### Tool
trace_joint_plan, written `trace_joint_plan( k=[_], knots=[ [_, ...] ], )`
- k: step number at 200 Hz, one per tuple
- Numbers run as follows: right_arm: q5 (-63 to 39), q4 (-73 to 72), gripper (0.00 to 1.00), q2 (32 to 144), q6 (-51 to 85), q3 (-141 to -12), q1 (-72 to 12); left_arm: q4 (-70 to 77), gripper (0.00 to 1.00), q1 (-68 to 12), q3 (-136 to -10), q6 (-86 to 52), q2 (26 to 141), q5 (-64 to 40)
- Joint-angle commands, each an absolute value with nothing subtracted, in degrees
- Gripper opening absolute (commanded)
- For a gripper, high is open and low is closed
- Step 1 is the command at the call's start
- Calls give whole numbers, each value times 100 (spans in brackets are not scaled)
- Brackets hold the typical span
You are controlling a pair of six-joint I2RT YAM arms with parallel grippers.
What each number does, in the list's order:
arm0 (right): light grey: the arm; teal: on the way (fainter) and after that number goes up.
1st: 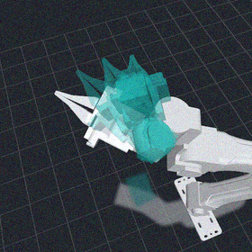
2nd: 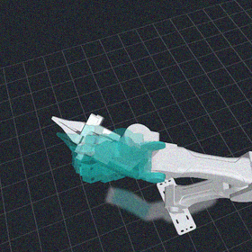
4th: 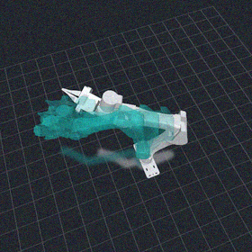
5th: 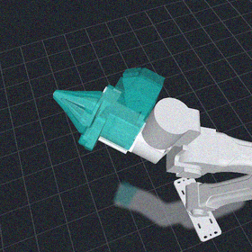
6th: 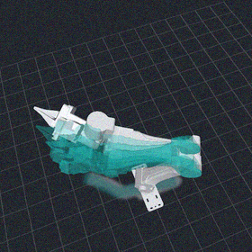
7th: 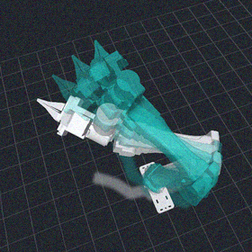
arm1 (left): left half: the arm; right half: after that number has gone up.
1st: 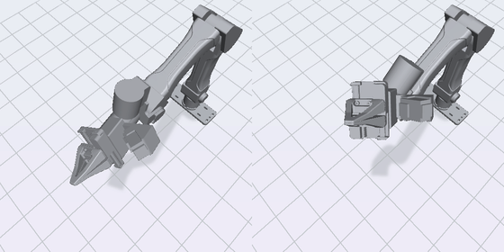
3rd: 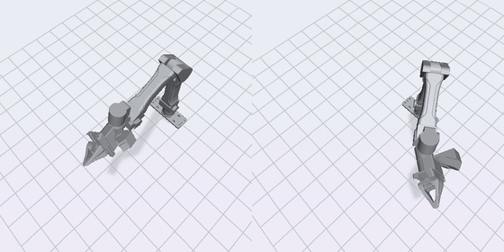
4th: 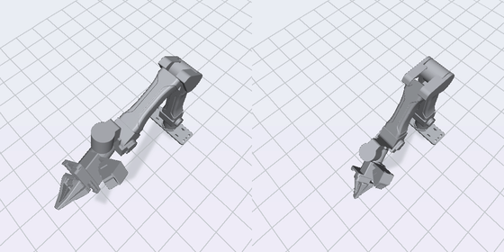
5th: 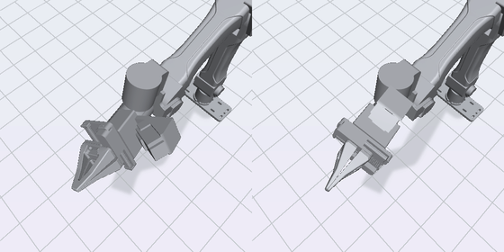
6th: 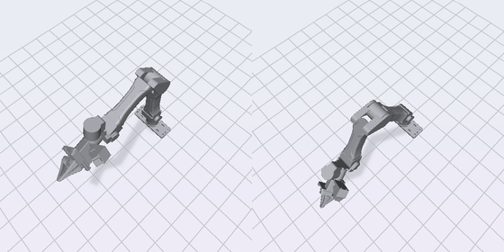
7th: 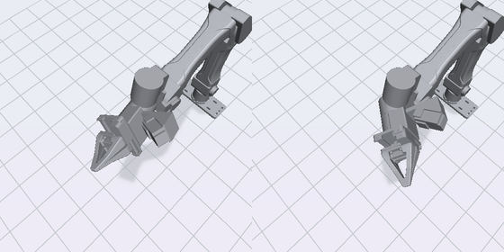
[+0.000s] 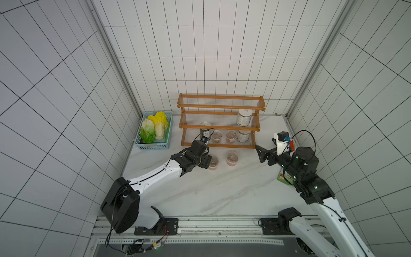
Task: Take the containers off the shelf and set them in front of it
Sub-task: 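Pick up a container at the center of the board.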
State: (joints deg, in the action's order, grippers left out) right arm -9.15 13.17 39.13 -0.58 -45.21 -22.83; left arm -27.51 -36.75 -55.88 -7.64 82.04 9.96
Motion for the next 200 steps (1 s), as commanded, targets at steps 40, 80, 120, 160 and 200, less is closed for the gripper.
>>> trace_joint_plan(
  k=[40, 80, 120, 160, 200],
  knots=[
    [-974, 1254, 99, 3878, -44, -4435, -2213, -3595, 91, -2523, -6496, 132, 8680, -825],
    [-1002, 1179, 99, 3898, -35, -4386, -2215, -4166, 92, -2279, -7128, 833, 9283, -1456],
    [-977, 1169, 99, 3871, -61, -4359, -2215, -4611, 93, -2264, -7744, 1371, 9960, -1676],
    [-954, 1166, 99, 3889, -70, -4359, -2213, -4859, 92, -2262, -8159, 1660, 10386, -1696],
    [-965, 1165, 99, 3904, -70, -4368, -2207, -4999, 89, -2250, -8313, 1765, 10735, -1542]
  ],
)
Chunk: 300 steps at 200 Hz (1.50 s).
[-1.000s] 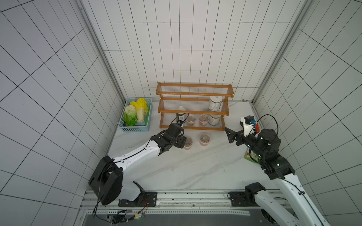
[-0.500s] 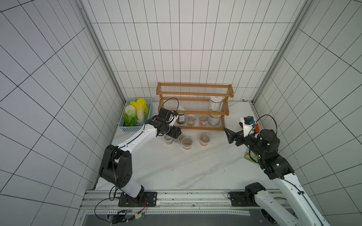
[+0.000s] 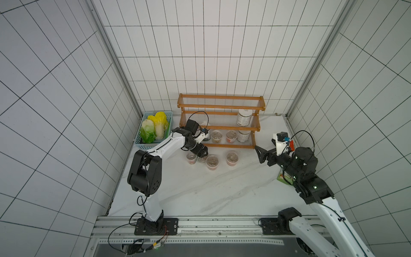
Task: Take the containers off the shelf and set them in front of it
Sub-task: 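Pick up a container at the center of the board.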
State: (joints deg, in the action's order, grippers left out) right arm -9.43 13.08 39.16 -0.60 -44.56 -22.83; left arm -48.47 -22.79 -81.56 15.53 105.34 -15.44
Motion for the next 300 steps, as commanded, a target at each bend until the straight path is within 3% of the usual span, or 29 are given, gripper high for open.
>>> trace_joint_plan(
  k=[1, 92, 143, 193, 252, 277, 300],
  knots=[
    [-966, 1167, 99, 3912, -70, -4368, -2207, -5000, 89, -2250, -8323, 1770, 10738, -1553],
    [-967, 1151, 99, 3955, -79, -4377, -2206, -4819, 79, -2268, -8498, 1986, 11170, -1726],
    [-976, 1123, 99, 3980, -79, -4384, -2206, -4768, 54, -2258, -8574, 1951, 11213, -1789],
    [-976, 1119, 99, 3972, -70, -4386, -2206, -4712, 52, -2219, -8623, 1656, 11033, -1800],
    [-949, 1116, 99, 3942, -35, -4403, -2197, -4227, 51, -2039, -8366, 443, 9804, -1934],
    [-934, 1116, 99, 3946, 21, -4419, -2197, -3789, 52, -2039, -8011, -428, 9177, -2153],
    [-810, 1198, 99, 3964, 150, -4495, -2189, -2465, 52, -2148, -6945, -1916, 8320, -2678]
  ],
)
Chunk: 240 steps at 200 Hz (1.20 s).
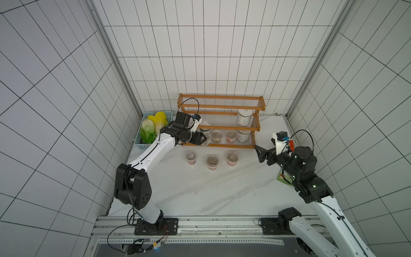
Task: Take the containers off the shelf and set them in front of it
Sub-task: 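Pick up a container at the center of the board, then place the container at the center of the board.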
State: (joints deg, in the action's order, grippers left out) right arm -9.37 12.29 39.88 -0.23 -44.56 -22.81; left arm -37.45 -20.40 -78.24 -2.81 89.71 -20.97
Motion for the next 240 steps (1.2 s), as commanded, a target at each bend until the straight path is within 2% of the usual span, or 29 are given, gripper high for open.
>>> trace_joint_plan(
  k=[1, 35, 76, 132, 167, 240],
  knots=[
    [-800, 1206, 99, 3964, 154, -4502, -2189, -2392, 52, -2164, -6883, -1982, 8282, -2675],
    [-353, 1739, 99, 4110, 345, -4842, -2117, -886, 52, -2874, -5614, -3667, 7382, -2352],
    [333, 2354, 99, 4054, 466, -5169, -1979, 718, 52, -4190, -4639, -5371, 7223, -1447],
    [666, 2714, 99, 3844, 442, -5304, -1789, 1824, 52, -5604, -4918, -6425, 8692, -205],
    [690, 2783, 99, 3762, 416, -5295, -1697, 2996, 49, -5782, -5054, -7550, 10019, -131],
    [918, 2790, 99, 3552, 291, -5204, -1656, 2608, 49, -5967, -6225, -7973, 11315, 228]
  ],
)
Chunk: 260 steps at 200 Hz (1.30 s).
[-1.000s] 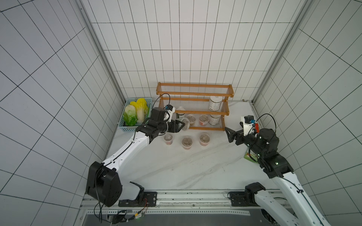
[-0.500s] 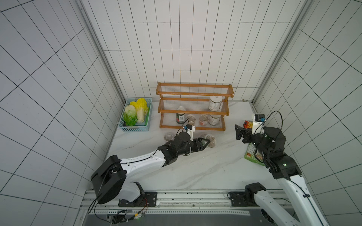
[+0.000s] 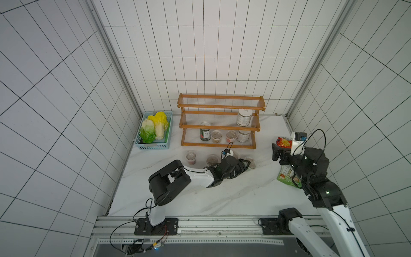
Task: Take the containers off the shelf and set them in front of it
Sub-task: Place the container at the center of the board.
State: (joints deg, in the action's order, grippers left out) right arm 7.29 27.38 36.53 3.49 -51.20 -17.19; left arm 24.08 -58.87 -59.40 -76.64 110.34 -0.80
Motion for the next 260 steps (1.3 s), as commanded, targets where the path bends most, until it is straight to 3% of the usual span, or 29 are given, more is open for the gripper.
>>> trace_joint_plan(
  k=[1, 101, 192, 260],
  knots=[
    [921, 2792, 99, 3552, 290, -5203, -1654, 2605, 49, -5967, -6237, -7990, 11327, 237],
    [1107, 2780, 99, 3454, 228, -5133, -1661, 2163, 52, -6091, -7438, -8350, 12448, 544],
    [1142, 2777, 99, 3450, 220, -5106, -1661, 2103, 65, -6064, -7462, -8553, 12675, 468],
    [1169, 2760, 99, 3465, 220, -5071, -1659, 1758, 82, -6063, -7422, -8224, 12359, 445]
  ],
)
